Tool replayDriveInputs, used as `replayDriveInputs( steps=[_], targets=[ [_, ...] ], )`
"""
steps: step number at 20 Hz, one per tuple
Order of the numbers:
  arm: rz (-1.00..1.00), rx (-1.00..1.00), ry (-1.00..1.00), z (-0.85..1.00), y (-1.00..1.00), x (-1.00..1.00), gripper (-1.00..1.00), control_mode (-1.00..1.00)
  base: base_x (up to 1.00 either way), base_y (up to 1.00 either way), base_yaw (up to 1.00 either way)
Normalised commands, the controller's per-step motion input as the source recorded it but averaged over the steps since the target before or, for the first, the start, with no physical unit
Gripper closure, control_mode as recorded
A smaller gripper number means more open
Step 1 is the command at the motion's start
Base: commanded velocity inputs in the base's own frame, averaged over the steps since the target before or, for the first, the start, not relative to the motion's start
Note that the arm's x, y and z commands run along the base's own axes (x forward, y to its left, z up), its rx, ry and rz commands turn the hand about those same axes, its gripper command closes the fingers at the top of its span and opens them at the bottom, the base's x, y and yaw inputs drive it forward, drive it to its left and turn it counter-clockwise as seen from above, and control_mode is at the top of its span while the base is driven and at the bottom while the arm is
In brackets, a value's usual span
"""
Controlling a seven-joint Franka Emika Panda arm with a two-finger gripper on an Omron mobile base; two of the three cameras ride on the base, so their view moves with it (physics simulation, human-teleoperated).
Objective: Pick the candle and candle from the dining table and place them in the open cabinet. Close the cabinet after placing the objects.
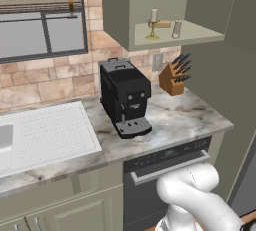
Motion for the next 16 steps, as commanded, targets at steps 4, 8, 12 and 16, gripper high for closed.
replayDriveInputs(
  steps=[4, 8, 12, 16],
  targets=[
    [0.22, 0.00, 0.00, 0.19, -0.06, 0.11, -1.00, -1.00, 0.00, 0.00, 0.00],
    [0.21, 0.00, 0.00, 0.17, -0.27, 0.18, -1.00, -1.00, 0.00, 0.00, 0.00],
    [0.18, 0.00, 0.00, 0.01, -0.60, 0.00, -1.00, -1.00, 0.00, 0.00, 0.00],
    [0.23, 0.00, 0.00, 0.00, -0.48, 0.00, -1.00, -1.00, 0.00, 0.00, 0.00]
  ],
)
